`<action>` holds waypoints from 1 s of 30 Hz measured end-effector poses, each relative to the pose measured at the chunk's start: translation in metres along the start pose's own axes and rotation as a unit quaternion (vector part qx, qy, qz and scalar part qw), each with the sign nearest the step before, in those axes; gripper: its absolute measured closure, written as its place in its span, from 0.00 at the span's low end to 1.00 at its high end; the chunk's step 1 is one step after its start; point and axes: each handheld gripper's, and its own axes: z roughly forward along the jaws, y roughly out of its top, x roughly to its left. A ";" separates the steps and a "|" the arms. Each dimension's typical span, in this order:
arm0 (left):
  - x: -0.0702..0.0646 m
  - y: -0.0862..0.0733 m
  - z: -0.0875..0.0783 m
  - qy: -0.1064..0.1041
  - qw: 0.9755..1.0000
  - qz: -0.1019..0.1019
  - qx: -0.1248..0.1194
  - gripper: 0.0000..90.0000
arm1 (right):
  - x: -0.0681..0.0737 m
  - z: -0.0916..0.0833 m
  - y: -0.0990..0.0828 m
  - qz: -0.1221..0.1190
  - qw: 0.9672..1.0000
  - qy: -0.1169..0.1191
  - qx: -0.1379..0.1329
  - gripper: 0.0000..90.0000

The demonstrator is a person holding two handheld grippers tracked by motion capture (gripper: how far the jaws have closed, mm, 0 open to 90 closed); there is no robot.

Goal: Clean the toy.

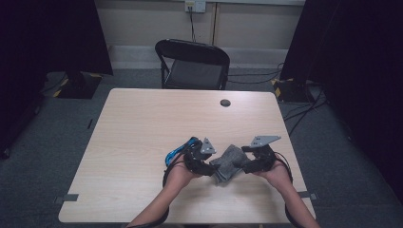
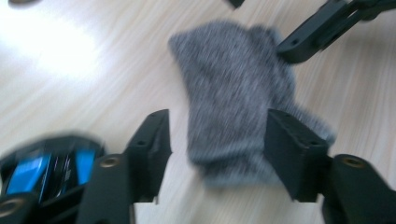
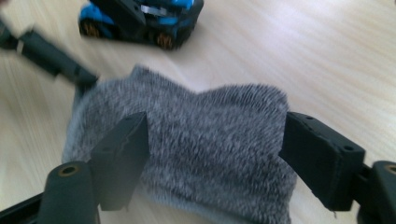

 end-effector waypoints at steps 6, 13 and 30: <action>-0.001 -0.010 0.010 -0.029 0.999 -0.011 0.007 0.61 | -0.002 0.003 -0.010 -0.013 0.999 -0.014 0.033 0.30; -0.018 -0.004 0.022 -0.075 0.997 -0.014 0.008 0.65 | -0.010 0.015 -0.013 -0.003 0.999 -0.031 0.036 0.30; -0.005 0.002 -0.003 -0.009 1.000 0.008 -0.013 0.40 | -0.002 0.015 0.017 0.083 0.995 -0.050 -0.030 0.23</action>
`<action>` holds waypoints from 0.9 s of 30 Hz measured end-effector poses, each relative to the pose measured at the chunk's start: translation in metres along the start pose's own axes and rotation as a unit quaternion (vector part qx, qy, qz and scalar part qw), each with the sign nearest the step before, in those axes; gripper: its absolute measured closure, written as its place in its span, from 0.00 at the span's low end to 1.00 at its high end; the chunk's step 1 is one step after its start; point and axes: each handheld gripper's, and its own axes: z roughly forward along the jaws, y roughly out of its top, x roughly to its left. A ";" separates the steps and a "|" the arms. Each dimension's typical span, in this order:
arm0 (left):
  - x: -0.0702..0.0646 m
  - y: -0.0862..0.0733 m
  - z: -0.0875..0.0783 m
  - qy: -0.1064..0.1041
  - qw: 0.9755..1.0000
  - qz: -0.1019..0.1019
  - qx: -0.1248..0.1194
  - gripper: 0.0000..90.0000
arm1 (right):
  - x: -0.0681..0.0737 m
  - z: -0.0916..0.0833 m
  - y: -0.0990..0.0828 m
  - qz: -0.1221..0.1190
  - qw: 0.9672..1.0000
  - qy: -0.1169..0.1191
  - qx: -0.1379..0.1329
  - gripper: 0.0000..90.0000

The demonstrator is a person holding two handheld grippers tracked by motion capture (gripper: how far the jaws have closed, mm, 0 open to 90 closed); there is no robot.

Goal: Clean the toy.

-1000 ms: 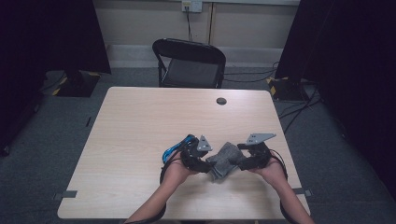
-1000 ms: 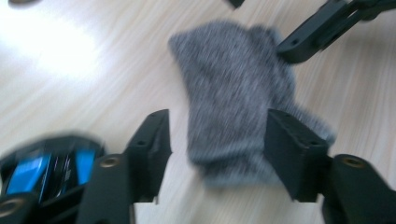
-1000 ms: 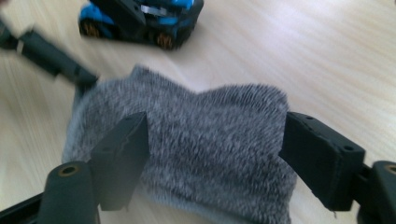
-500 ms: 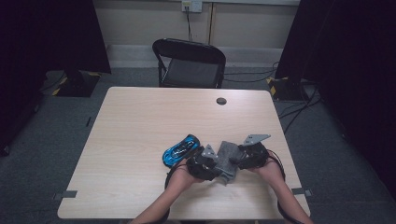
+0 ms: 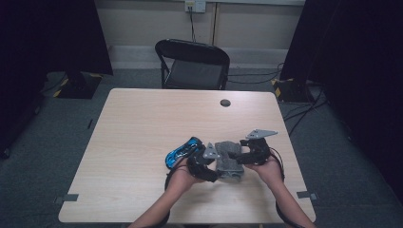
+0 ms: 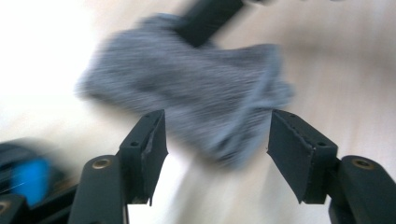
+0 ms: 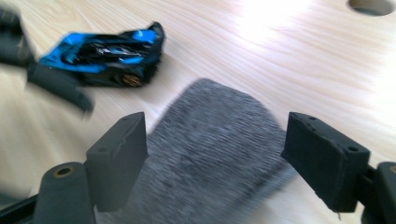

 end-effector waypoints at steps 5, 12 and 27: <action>0.033 -0.009 -0.025 0.068 0.998 -0.010 0.004 0.32 | 0.013 0.015 0.000 -0.004 1.000 -0.003 0.014 0.21; 0.070 -0.020 -0.024 0.104 0.993 -0.040 0.028 0.28 | 0.023 0.031 -0.005 -0.023 0.999 -0.003 0.037 0.20; 0.093 -0.023 0.008 0.072 0.994 -0.080 0.028 0.21 | 0.020 0.038 -0.015 -0.034 0.998 0.004 0.052 0.20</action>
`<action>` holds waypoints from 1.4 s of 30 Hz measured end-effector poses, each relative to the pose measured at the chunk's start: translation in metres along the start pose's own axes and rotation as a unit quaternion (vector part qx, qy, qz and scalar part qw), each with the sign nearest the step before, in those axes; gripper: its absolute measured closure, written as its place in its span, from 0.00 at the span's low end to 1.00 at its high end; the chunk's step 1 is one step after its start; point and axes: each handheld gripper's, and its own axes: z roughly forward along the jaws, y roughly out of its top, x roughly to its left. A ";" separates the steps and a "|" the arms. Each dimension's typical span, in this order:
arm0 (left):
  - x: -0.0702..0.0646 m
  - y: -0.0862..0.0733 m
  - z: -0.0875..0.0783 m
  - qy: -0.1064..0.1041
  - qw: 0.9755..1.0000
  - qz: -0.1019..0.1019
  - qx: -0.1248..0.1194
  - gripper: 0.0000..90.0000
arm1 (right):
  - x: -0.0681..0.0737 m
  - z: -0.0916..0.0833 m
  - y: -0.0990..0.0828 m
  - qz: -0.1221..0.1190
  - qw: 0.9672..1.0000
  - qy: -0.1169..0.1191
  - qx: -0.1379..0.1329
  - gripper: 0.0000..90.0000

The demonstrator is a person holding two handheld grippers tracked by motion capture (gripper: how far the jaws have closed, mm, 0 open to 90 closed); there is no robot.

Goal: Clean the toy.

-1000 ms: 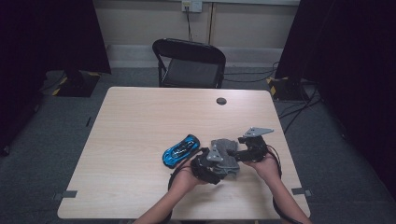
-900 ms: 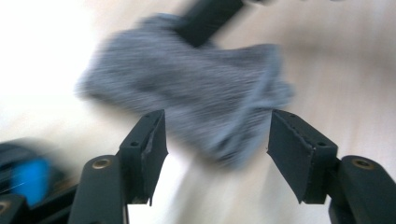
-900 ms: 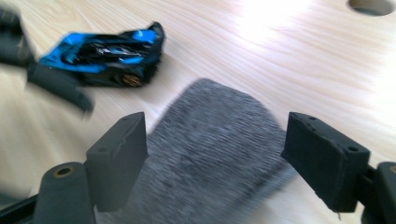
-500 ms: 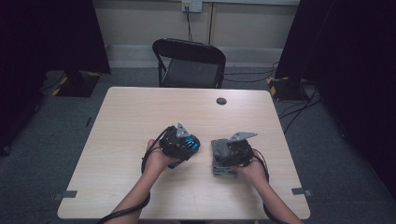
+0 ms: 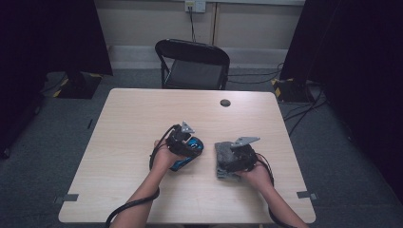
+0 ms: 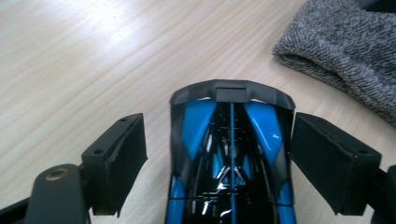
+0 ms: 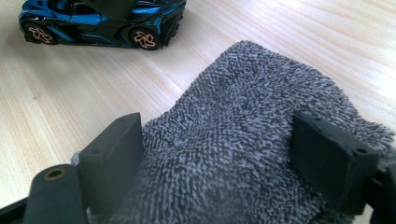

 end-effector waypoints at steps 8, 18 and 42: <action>-0.003 -0.006 0.016 0.001 1.000 0.006 0.024 0.18 | 0.000 0.001 0.000 -0.004 1.000 0.001 0.002 0.19; -0.003 -0.010 0.025 0.009 0.999 -0.007 0.033 0.18 | 0.001 0.002 -0.002 -0.010 1.000 -0.002 0.002 0.19; -0.004 -0.012 0.017 -0.005 0.999 0.000 0.037 0.28 | 0.007 0.008 0.005 0.049 0.994 -0.094 0.027 0.34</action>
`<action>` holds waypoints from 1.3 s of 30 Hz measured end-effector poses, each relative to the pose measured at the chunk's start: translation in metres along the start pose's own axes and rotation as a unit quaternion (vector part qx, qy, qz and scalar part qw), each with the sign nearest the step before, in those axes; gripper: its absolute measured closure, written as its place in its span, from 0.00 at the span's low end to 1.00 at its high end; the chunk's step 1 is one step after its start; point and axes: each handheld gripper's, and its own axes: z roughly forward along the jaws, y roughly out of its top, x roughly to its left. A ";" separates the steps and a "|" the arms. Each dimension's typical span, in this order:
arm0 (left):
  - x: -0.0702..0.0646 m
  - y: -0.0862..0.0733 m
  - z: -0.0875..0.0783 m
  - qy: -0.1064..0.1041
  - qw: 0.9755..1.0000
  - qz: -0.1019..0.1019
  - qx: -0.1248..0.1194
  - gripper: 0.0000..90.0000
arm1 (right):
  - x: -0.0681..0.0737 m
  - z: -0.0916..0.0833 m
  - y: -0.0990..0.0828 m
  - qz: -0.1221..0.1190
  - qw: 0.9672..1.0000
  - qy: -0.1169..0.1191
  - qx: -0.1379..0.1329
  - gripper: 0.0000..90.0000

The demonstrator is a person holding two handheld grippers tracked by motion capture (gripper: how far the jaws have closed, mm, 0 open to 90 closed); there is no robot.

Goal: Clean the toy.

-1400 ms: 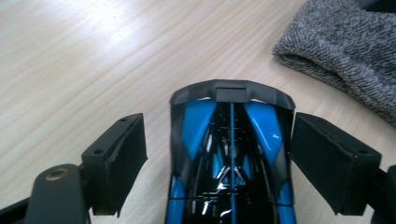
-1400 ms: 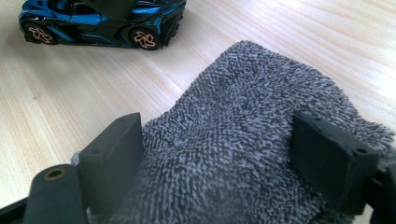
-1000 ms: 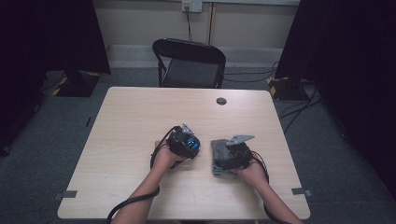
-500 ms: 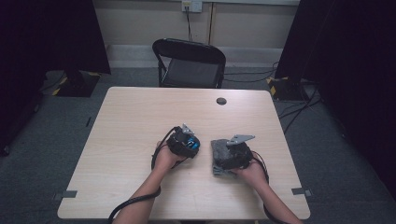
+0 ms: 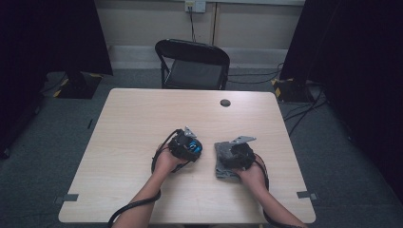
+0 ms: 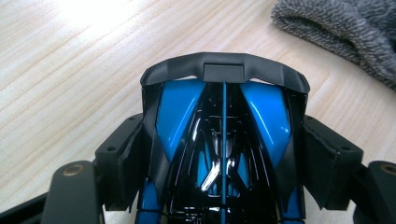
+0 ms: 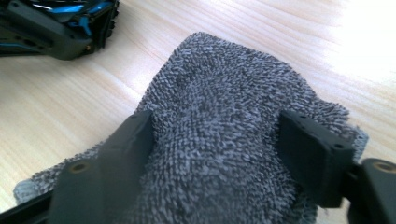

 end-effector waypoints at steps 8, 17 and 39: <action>0.001 -0.001 -0.007 -0.004 1.000 0.000 -0.007 0.28 | 0.000 0.004 0.011 -0.037 0.999 0.017 0.002 0.74; 0.000 -0.002 -0.010 -0.006 1.000 0.005 -0.009 0.28 | 0.005 -0.008 0.019 0.031 0.999 0.001 -0.015 0.39; -0.002 0.009 -0.038 -0.030 0.999 0.009 -0.036 0.28 | -0.008 -0.009 0.029 -0.002 0.999 0.039 -0.014 0.83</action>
